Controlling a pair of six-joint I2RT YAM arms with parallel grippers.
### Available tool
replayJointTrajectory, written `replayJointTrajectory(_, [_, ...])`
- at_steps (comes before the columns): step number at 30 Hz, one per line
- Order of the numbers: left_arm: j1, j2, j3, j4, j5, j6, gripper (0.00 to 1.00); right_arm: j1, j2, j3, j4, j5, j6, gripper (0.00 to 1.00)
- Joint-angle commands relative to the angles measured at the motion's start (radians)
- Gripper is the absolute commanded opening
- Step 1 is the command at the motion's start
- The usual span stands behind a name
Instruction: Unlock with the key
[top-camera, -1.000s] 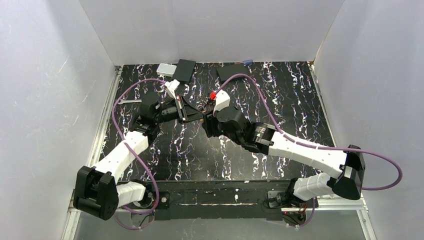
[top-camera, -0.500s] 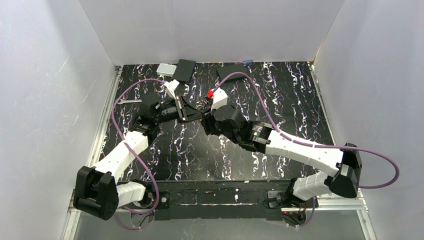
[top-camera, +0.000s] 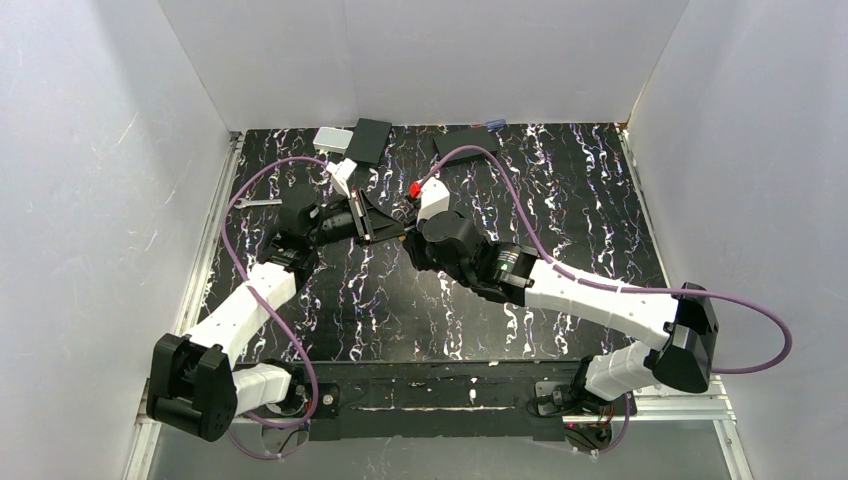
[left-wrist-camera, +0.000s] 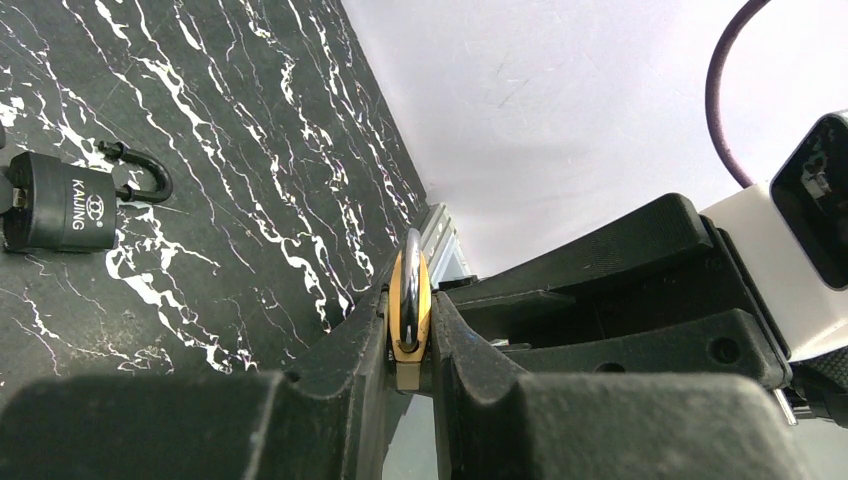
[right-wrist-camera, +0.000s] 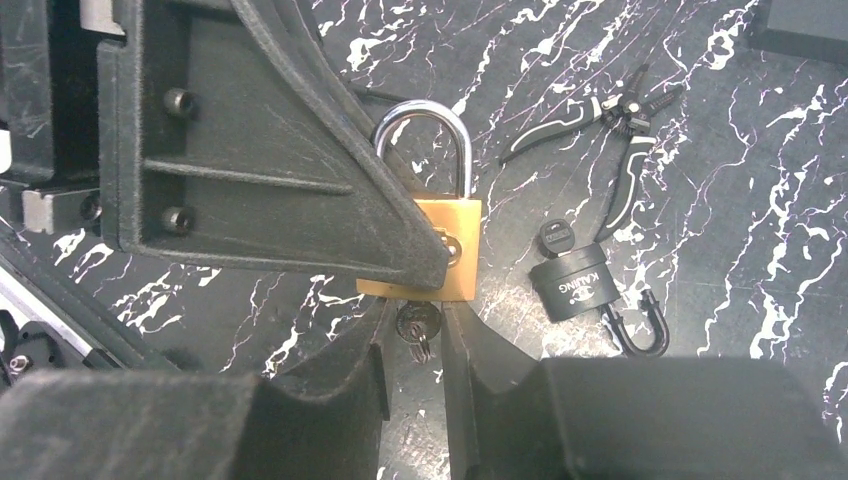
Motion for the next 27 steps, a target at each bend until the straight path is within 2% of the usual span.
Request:
replayJointTrajectory(1, [-0.006, -0.045, -0.002, 0.025, 0.043, 0.009, 0.0, 0.0, 0.012, 0.049, 0.058, 0.017, -0.004, 0.28])
replayJointTrajectory(8, [-0.006, -0.045, 0.002, 0.025, 0.063, 0.018, 0.0, -0.001, -0.002, 0.04, 0.082, 0.024, -0.006, 0.04])
replayJointTrajectory(17, [-0.005, -0.048, 0.012, 0.026, 0.103, 0.05, 0.0, -0.005, -0.019, 0.03, 0.101, -0.008, 0.006, 0.01])
replayJointTrajectory(27, [-0.007, -0.087, 0.012, 0.024, 0.144, 0.107, 0.0, -0.035, -0.064, -0.03, 0.18, -0.111, 0.076, 0.01])
